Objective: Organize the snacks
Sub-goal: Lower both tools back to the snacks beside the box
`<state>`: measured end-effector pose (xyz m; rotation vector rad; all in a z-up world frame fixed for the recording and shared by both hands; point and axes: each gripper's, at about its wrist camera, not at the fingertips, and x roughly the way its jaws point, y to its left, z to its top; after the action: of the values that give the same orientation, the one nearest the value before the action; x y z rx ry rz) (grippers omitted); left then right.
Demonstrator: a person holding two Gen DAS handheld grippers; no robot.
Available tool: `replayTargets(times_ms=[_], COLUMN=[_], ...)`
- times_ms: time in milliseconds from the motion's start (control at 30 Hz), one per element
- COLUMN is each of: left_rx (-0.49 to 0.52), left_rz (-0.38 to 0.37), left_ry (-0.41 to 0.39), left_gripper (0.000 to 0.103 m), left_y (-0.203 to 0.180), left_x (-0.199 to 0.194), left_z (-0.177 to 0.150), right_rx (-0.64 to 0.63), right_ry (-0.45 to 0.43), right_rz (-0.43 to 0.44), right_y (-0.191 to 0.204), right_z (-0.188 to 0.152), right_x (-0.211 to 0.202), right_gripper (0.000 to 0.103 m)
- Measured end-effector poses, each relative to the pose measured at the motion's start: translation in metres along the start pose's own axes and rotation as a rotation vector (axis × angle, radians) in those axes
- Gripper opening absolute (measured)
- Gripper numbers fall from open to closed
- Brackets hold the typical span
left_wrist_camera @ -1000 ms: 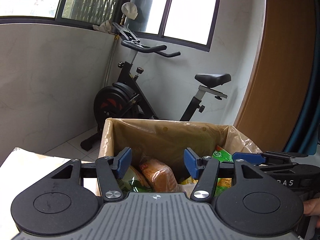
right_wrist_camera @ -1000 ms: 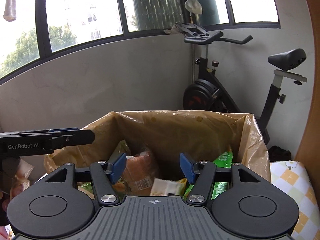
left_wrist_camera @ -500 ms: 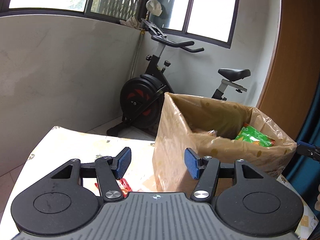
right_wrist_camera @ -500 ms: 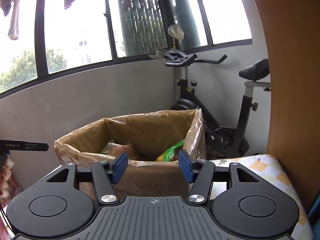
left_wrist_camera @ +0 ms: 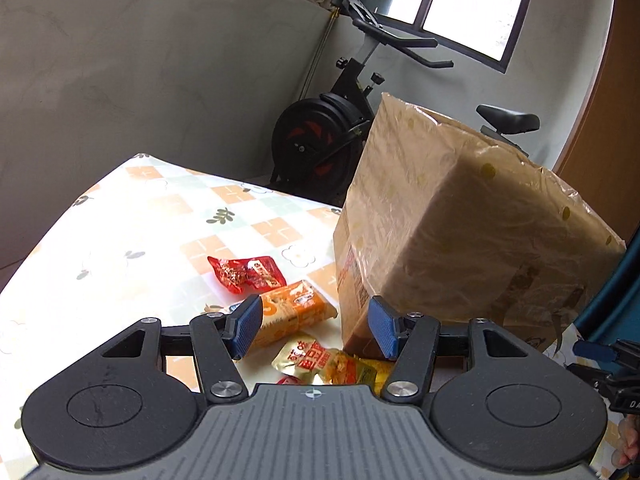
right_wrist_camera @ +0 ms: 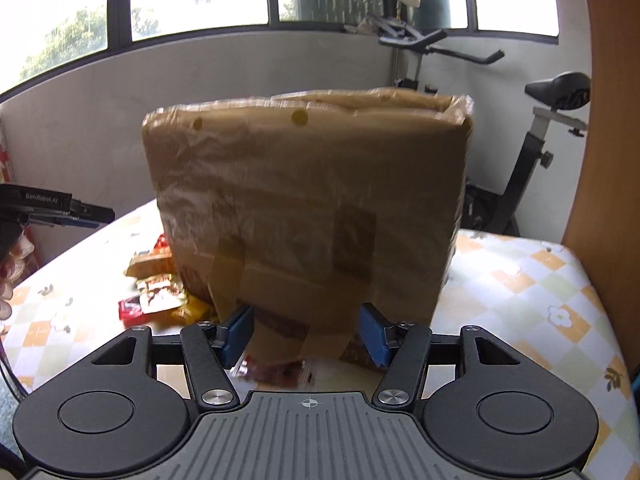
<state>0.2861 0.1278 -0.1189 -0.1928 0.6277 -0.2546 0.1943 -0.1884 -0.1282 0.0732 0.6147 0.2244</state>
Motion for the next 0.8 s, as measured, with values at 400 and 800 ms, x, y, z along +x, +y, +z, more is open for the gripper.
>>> replayTargets(times_ms=[400, 800], left_rx=[-0.040, -0.077], left_rz=[-0.014, -0.006], left_ry=[0.050, 0.086], left_gripper=[0.061, 0.061], left_y=[-0.009, -0.004], left_x=[0.006, 0.004], left_z=[-0.025, -0.042], right_rx=[-0.038, -0.027], right_ry=[0.226, 0.344], right_rz=[0.056, 0.234], right_y=[0.007, 0.037], right_z=[-0.020, -0.016], right_x=[0.089, 0.084], right_gripper=[0.054, 0.052])
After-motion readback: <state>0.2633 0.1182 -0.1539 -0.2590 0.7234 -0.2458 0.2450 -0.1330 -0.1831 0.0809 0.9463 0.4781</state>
